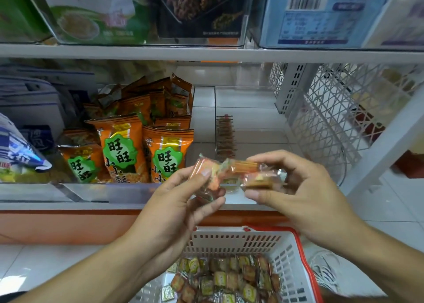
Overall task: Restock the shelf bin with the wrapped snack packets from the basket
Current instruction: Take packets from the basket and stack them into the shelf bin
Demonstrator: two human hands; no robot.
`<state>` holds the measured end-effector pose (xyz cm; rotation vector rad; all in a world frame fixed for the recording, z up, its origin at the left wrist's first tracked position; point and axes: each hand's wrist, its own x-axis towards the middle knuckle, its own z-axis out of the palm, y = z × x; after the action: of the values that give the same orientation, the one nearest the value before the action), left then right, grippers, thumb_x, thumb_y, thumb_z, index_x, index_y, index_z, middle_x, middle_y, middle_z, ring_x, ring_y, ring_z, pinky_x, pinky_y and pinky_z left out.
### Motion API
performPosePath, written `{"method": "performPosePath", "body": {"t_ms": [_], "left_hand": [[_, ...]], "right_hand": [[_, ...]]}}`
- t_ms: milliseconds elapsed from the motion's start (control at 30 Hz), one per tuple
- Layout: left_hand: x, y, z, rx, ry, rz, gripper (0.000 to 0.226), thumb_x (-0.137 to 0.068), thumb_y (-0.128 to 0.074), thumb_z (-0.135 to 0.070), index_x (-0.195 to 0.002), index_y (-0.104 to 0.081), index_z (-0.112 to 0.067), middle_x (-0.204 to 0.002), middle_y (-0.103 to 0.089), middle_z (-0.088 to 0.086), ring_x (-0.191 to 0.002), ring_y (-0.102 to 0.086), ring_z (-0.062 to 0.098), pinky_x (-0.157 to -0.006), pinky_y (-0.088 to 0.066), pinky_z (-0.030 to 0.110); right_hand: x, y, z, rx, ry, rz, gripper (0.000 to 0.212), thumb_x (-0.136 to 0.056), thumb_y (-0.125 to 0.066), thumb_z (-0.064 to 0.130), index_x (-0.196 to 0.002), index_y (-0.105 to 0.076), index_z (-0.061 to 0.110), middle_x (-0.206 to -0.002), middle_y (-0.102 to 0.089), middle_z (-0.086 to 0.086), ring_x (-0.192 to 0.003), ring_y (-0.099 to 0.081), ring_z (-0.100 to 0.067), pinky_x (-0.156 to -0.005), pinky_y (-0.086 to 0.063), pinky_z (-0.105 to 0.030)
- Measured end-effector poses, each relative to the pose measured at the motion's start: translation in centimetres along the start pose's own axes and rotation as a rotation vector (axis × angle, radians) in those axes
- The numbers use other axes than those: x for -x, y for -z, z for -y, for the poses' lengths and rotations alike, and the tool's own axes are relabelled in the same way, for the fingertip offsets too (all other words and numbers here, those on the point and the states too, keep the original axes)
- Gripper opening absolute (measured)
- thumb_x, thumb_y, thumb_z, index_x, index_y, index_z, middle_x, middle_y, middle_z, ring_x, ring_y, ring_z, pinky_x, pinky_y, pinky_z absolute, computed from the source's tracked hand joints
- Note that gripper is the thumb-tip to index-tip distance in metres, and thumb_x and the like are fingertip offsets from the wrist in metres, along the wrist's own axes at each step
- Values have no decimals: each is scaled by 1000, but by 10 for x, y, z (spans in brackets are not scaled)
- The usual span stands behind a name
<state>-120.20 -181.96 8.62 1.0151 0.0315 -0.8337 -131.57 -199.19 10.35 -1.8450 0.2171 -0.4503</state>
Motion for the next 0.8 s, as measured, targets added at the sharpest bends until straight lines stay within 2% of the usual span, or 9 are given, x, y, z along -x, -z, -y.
{"method": "performPosePath", "body": {"t_ms": [67,133,267,333,400,500,633,700,800], "left_hand": [[2,-1,-3,-3,50,26,30,-61,-81,-29,-88,-83,-14,-100,-77,16,-81,-76,24,-59,-60,25],[4,-2,-4,-5,108,60,31,-62,-81,-30,-89,-83,-15,-105,-77,16,-80,-76,24,-57,-60,24],[7,-4,-6,100,168,85,32,-65,-81,-25,-93,-83,-10,-113,-75,20,-89,-78,29,-56,-62,29],[7,-4,-9,100,143,92,28,-65,-81,-24,-90,-83,-10,-111,-76,20,-89,-78,26,-57,-62,29],[7,-3,-10,49,109,106,32,-63,-82,-24,-91,-83,-9,-115,-75,20,-95,-77,23,-61,-62,28],[5,-1,-9,39,94,94,35,-62,-83,-20,-95,-81,-7,-119,-74,19,-100,-75,23,-63,-62,27],[3,1,-8,-7,56,64,31,-62,-83,-20,-92,-80,-10,-109,-77,17,-88,-77,21,-62,-62,26],[2,2,-6,-82,17,39,37,-64,-83,-21,-98,-75,-10,-103,-78,15,-84,-77,20,-60,-61,25],[3,4,-3,-225,-43,32,38,-65,-85,-21,-100,-74,-12,-98,-79,12,-82,-77,22,-59,-60,25]], "right_hand": [[0,3,0,292,311,-32,33,-76,-82,16,-107,-75,25,-112,-72,6,-106,-68,-11,-87,-55,-24],[0,5,-4,445,495,-20,31,-82,-80,8,-110,-75,20,-120,-66,1,-113,-64,-10,-92,-51,-20],[1,4,-11,564,582,32,62,-64,-83,-22,-113,-76,16,-123,-64,-8,-111,-64,-14,-92,-52,-22],[1,2,-13,614,602,71,67,-62,-81,-26,-115,-76,15,-123,-63,-10,-108,-65,-19,-88,-55,-29],[0,2,-14,615,590,105,66,-64,-79,-25,-116,-76,14,-124,-62,-10,-106,-66,-20,-85,-56,-32],[1,2,-12,567,530,134,59,-68,-80,-19,-115,-76,16,-127,-61,-5,-104,-66,-13,-86,-55,-29],[-1,4,-6,262,257,170,27,-71,-87,17,-96,-79,25,-118,-67,10,-106,-69,-13,-88,-53,-21],[-4,6,-6,134,106,224,30,-67,-87,24,-95,-78,27,-117,-69,9,-108,-69,-13,-89,-53,-20],[-5,4,-8,108,-23,269,36,-64,-89,30,-98,-78,32,-113,-71,8,-105,-69,-10,-91,-56,-24]]}}
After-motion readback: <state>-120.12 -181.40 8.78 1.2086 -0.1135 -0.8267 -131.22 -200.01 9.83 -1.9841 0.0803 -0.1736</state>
